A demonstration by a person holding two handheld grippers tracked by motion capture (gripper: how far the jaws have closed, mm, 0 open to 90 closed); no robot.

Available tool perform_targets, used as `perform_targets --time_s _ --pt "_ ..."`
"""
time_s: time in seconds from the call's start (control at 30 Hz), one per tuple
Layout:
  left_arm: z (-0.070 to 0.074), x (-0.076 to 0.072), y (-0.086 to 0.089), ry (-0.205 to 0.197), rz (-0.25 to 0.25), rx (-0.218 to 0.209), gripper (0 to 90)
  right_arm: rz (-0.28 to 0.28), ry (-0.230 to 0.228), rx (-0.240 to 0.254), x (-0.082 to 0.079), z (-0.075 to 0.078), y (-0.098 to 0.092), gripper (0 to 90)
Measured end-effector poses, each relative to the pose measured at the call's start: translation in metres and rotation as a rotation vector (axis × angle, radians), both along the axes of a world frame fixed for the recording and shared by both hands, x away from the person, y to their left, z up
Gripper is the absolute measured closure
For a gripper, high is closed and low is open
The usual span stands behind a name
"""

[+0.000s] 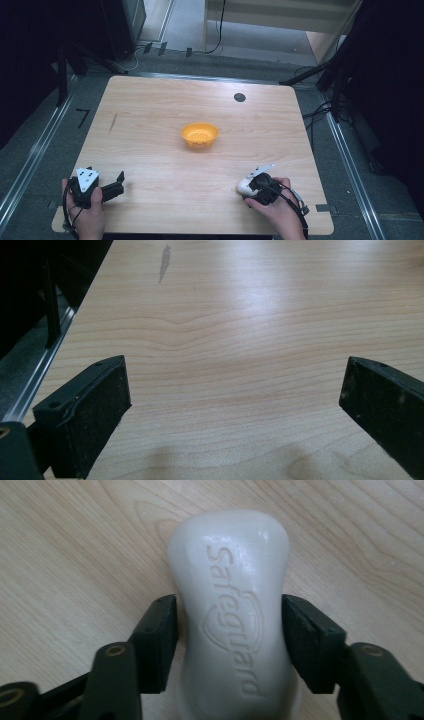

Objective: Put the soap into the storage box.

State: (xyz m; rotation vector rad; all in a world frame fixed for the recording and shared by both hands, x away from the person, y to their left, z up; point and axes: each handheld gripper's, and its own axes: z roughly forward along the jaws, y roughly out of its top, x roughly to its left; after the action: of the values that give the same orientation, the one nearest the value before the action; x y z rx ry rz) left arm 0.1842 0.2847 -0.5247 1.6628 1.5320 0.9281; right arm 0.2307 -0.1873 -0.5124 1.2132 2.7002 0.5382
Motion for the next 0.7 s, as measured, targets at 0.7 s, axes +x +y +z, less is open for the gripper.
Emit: perform_targets --time_s 0.7 --pt "0.0001 0.0002 -0.0002 0.007 -0.009 0.007 0.2 0.074 -0.015 0.006 -0.001 0.0003 -0.0014 49.7"
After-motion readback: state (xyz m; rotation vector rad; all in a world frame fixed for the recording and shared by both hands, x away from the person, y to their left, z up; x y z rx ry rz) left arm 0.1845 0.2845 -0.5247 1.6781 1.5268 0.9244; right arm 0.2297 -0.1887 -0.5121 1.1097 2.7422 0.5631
